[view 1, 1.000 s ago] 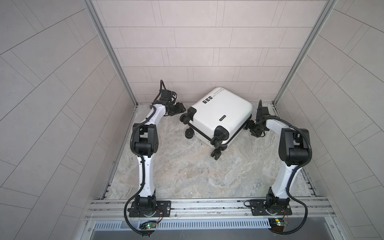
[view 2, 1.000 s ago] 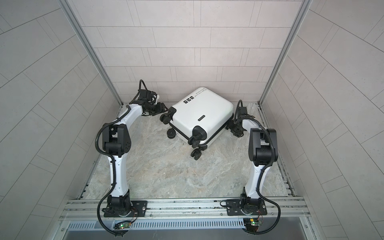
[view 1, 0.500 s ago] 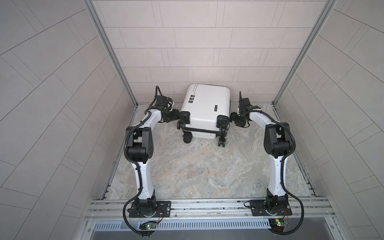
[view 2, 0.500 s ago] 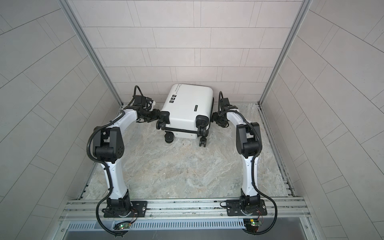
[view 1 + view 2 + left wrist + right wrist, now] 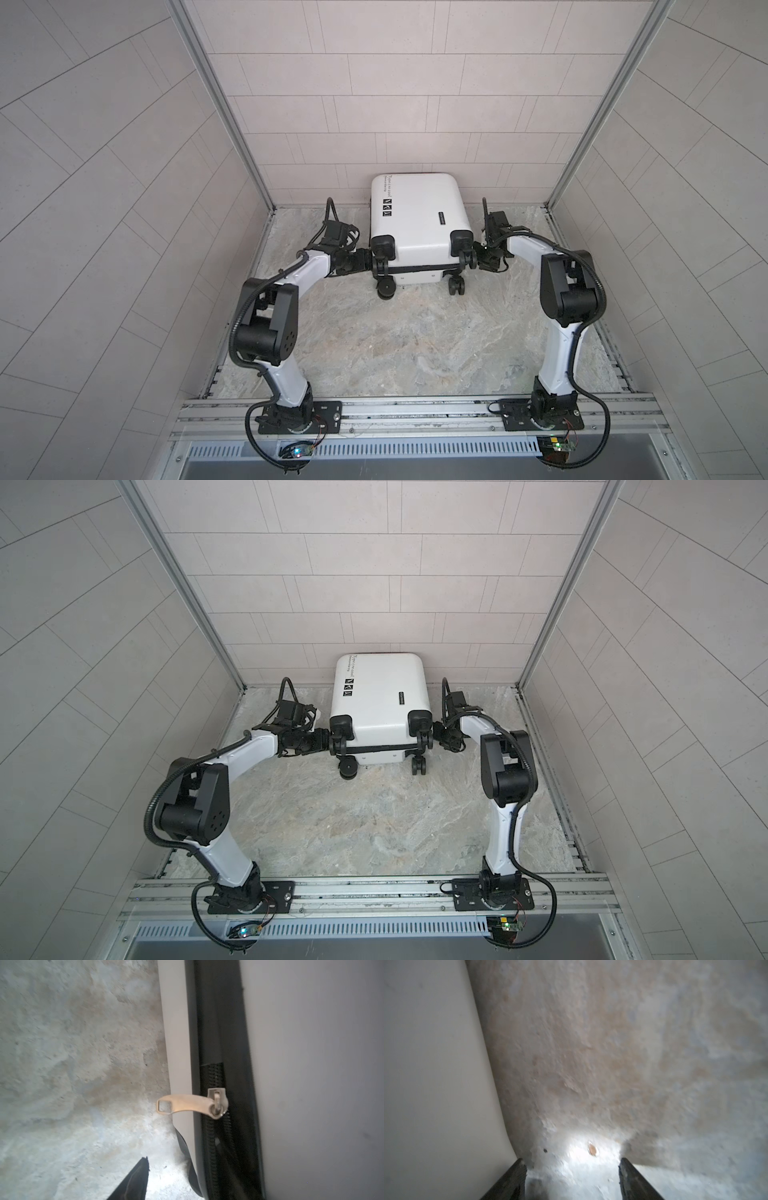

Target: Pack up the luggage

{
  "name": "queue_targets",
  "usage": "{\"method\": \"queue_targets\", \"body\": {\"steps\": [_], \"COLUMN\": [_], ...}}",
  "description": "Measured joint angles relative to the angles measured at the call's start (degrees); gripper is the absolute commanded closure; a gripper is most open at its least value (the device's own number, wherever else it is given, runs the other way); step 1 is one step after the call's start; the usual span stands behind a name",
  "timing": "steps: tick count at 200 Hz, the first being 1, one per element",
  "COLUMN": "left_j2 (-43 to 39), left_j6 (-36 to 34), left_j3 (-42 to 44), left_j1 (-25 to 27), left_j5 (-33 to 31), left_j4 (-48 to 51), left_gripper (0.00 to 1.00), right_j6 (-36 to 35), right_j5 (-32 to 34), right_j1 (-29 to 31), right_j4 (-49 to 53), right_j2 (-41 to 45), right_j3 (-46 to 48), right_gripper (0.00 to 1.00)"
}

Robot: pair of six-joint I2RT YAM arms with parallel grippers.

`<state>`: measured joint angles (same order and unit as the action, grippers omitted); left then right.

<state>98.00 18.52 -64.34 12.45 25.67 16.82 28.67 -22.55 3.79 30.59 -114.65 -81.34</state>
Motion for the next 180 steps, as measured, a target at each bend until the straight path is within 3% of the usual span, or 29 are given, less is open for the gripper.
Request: {"method": "queue_targets", "body": {"steps": [59, 118, 142, 180], "left_j2": [-10.1, -20.9, -27.4, -36.3], "left_j6": [1.4, 2.2, 3.3, 6.1], "left_j3": [4.2, 7.6, 13.1, 23.6], "left_j1": [1.7, 2.0, 2.0, 2.0], "left_j5": [1.4, -1.4, -4.2, -8.1], "left_j4": [0.9, 0.6, -0.6, -3.4], "left_gripper": [0.39, 0.36, 0.36, 0.34], "right_j6": [0.4, 2.3, 3.1, 3.9], "right_j5": [-1.2, -0.5, 1.3, 7.9], "right_j1": [-5.2, -6.6, -2.7, 11.8], "right_j4": [-5.9, -12.3, -15.8, -22.1], "right_j2": [13.6, 27.2, 33.1, 40.3], "right_j3": [17.6, 34.0, 40.9, 45.8], "right_gripper": [0.25, 0.34, 0.25, 0.17]}}
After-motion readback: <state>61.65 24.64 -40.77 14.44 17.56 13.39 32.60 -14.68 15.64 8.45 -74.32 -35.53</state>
